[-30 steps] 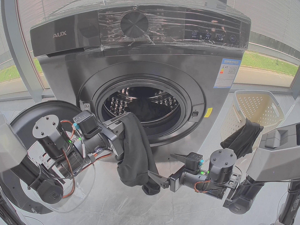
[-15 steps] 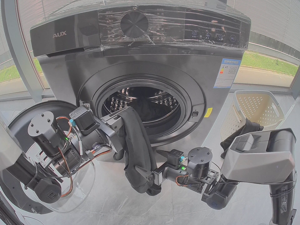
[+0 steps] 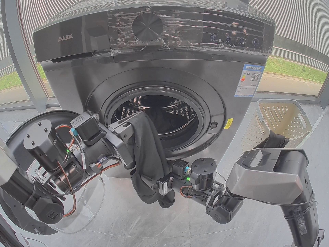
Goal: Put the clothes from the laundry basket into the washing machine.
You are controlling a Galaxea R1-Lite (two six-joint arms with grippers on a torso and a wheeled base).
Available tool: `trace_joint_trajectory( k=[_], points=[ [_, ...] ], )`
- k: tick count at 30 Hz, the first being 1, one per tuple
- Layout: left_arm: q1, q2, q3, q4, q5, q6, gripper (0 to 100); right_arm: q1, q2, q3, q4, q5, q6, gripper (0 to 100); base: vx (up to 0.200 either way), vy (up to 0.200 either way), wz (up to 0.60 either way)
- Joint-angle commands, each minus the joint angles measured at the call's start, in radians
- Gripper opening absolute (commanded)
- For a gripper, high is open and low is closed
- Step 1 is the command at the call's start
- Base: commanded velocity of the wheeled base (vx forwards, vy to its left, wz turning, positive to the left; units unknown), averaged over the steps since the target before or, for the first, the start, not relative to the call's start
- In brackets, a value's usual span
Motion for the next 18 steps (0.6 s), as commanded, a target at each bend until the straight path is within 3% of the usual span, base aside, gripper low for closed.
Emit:
trace_joint_trajectory(
  k=[1,5,6,10,15,18],
  points=[
    [-0.002,-0.042,0.0,0.0,0.0,-0.009,0,-0.011,0.052,-0.043,0.001,-0.002,-0.006,100,0.0,0.0,0.0],
    [-0.001,-0.045,-0.007,0.0,0.0,-0.019,0,-0.006,0.072,-0.052,-0.013,-0.008,-0.011,100,0.0,0.0,0.0],
    [0.003,-0.042,-0.01,0.0,0.0,-0.019,0,-0.001,0.072,-0.046,-0.014,-0.008,-0.011,0,0.0,0.0,0.0],
    [0.007,-0.031,-0.015,0.0,0.003,-0.018,0,0.006,0.071,-0.029,-0.024,-0.008,-0.011,0,0.0,0.0,0.0],
    [0.029,0.01,-0.02,0.0,0.004,-0.016,0,0.031,0.028,0.084,-0.093,-0.008,-0.011,0,0.0,0.0,0.0],
    [0.036,0.053,-0.04,0.0,0.038,-0.015,0,0.057,-0.026,0.17,-0.117,-0.008,-0.003,0,0.0,0.0,0.0]
  ],
)
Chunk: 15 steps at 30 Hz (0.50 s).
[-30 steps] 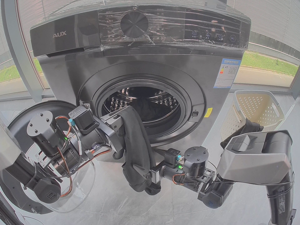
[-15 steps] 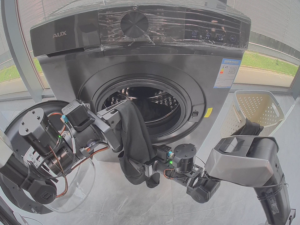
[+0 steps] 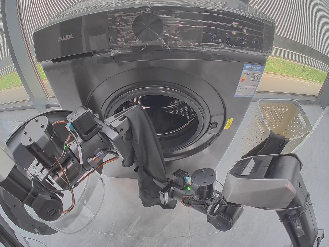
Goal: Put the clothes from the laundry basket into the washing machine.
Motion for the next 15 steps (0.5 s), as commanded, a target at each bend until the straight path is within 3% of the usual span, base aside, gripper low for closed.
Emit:
trace_joint_trajectory(
  k=[1,4,15],
  points=[
    [0.02,0.082,-0.03,0.0,0.045,0.003,0,0.042,-0.093,0.131,-0.036,0.001,0.008,0,0.0,0.0,0.0],
    [0.023,0.128,-0.044,-0.001,0.074,0.005,0,0.071,-0.15,0.189,-0.049,0.007,0.014,0,0.0,0.0,0.0],
    [0.098,0.242,-0.03,-0.001,0.074,0.017,0,0.132,-0.291,0.269,-0.051,0.005,0.048,0,0.0,0.0,0.0]
  ],
)
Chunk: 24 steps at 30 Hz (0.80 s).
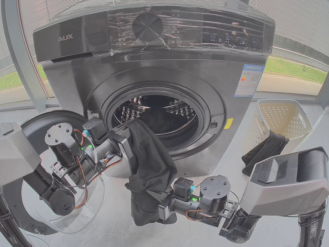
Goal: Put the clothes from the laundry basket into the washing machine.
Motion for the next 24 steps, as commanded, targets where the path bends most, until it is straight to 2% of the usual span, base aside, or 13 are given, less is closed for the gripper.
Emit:
trace_joint_trajectory(
  k=[1,6,7,8,13,19,24],
  points=[
    [0.036,0.074,0.004,0.0,-0.001,0.007,0,0.01,-0.092,0.04,0.002,-0.004,0.003,0,0.0,0.0,0.0],
    [0.047,0.078,0.006,0.0,-0.001,0.005,0,-0.007,-0.099,0.077,-0.001,-0.009,0.004,0,0.0,0.0,0.0],
    [0.047,0.078,0.004,0.0,-0.001,0.002,100,-0.008,-0.099,0.082,-0.001,-0.01,0.004,0,0.0,0.0,0.0],
    [0.05,0.08,0.003,0.0,0.001,-0.005,100,-0.019,-0.099,0.088,-0.001,-0.013,0.004,0,0.0,0.0,0.0],
    [0.062,0.095,0.024,0.0,0.001,0.005,100,-0.09,-0.127,0.082,-0.001,-0.038,0.004,0,0.0,0.0,0.0],
    [0.062,0.095,0.036,0.0,-0.001,0.008,100,-0.165,-0.176,0.085,0.0,-0.036,0.003,0,0.0,0.0,0.0],
    [0.065,0.1,0.044,0.0,-0.001,0.007,100,-0.195,-0.185,0.089,0.003,-0.038,0.004,0,0.0,0.0,0.0]
  ],
)
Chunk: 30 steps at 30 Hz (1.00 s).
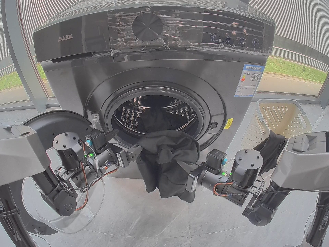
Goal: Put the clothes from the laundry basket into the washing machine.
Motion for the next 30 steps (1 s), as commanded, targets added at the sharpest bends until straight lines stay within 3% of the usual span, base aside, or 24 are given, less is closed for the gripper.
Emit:
trace_joint_trajectory(
  k=[1,5,12,21,30],
  points=[
    [0.006,0.011,0.01,0.0,-0.001,0.0,100,-0.031,-0.021,0.004,0.001,-0.002,0.001,0,0.0,0.0,0.0],
    [0.007,0.016,0.039,0.0,-0.008,0.002,100,-0.077,-0.019,-0.004,0.006,-0.004,0.001,0,0.0,0.0,0.0],
    [0.004,0.014,0.061,0.0,-0.011,0.031,100,-0.134,-0.021,-0.009,0.009,-0.004,0.001,0,0.0,0.0,0.0],
    [0.0,0.014,0.065,0.0,-0.013,0.031,100,-0.061,-0.019,-0.044,0.01,-0.004,0.001,0,0.0,0.0,0.0],
    [-0.029,0.008,0.137,0.0,-0.091,0.033,100,0.014,-0.019,-0.154,0.032,0.0,-0.001,0,0.0,0.0,0.0]
  ],
)
